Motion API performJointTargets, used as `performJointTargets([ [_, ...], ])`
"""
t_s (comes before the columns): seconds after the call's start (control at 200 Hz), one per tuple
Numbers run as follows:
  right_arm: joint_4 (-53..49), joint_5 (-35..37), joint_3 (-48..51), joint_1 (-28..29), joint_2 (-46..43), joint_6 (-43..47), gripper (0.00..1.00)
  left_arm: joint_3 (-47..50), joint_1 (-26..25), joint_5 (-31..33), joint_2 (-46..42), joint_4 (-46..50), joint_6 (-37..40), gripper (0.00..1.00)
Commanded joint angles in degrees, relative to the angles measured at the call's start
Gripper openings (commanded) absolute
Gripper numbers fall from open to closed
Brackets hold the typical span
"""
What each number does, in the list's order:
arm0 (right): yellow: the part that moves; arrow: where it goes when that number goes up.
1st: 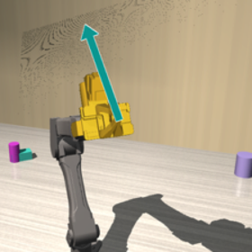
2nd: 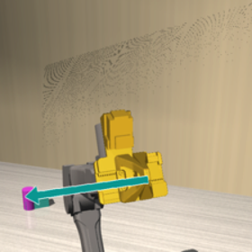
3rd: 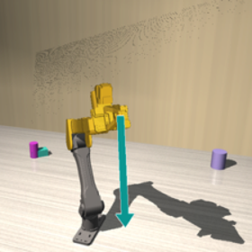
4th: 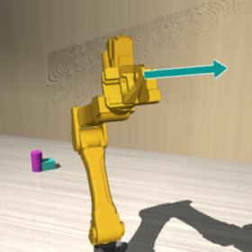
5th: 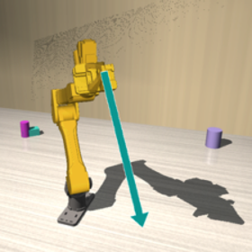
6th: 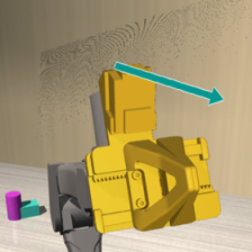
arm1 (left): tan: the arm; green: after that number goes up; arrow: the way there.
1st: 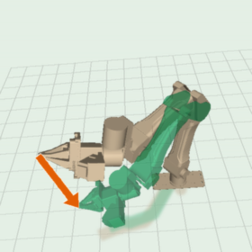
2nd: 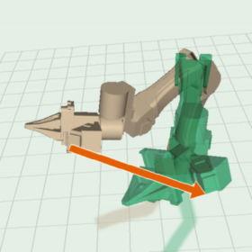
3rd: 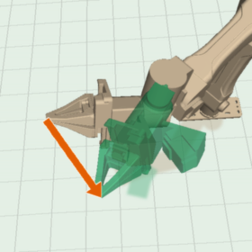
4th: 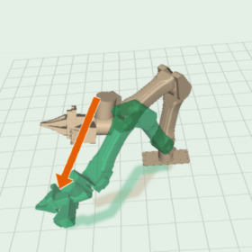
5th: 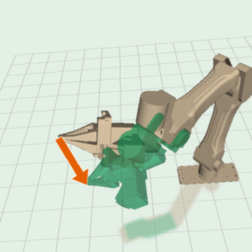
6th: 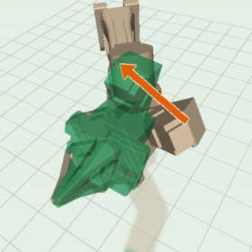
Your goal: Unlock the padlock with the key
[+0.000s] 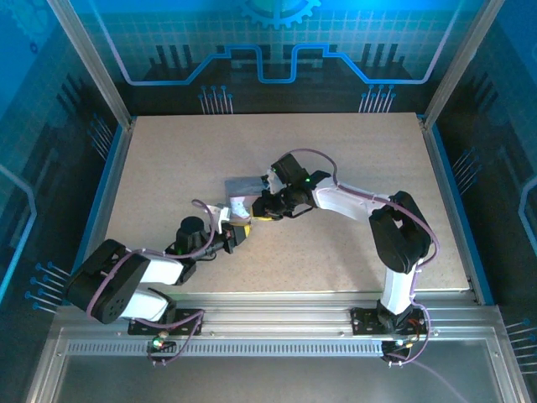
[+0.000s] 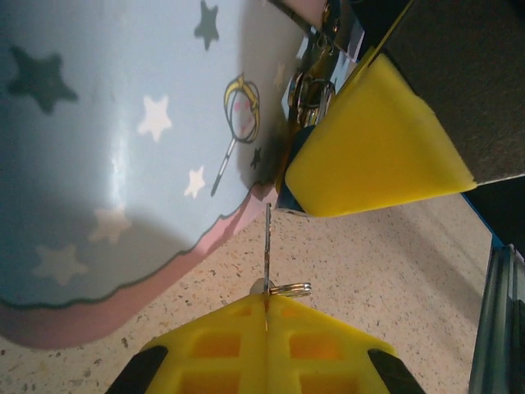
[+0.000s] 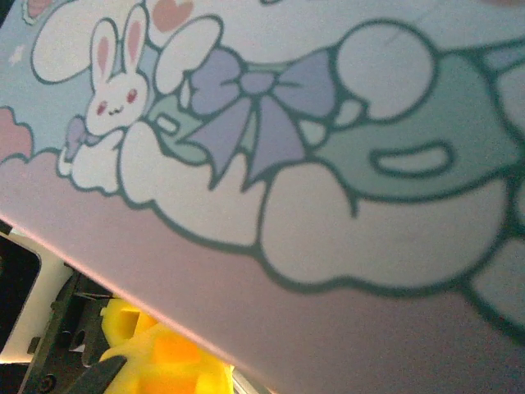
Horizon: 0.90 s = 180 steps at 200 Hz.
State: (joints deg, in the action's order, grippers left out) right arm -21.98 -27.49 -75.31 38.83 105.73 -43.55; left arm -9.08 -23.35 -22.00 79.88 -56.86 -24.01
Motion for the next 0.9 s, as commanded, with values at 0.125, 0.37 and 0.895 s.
performJointTargets([
  [0.125,0.03,-2.38,-0.89,-0.76,-2.42,-0.20,0.00,1.58,0.44,-2.33,-0.84,-2.55,3.09,0.00],
  [0.37,0.35,-3.60,-0.89,-1.39,-2.65,-1.53,0.00,2.67,0.41,-2.46,-2.58,-2.50,5.07,0.00],
  [0.895,0.09,-4.22,-1.15,-1.39,-2.73,-2.90,0.00,0.80,-2.13,1.77,-3.76,-1.10,10.17,0.00],
])
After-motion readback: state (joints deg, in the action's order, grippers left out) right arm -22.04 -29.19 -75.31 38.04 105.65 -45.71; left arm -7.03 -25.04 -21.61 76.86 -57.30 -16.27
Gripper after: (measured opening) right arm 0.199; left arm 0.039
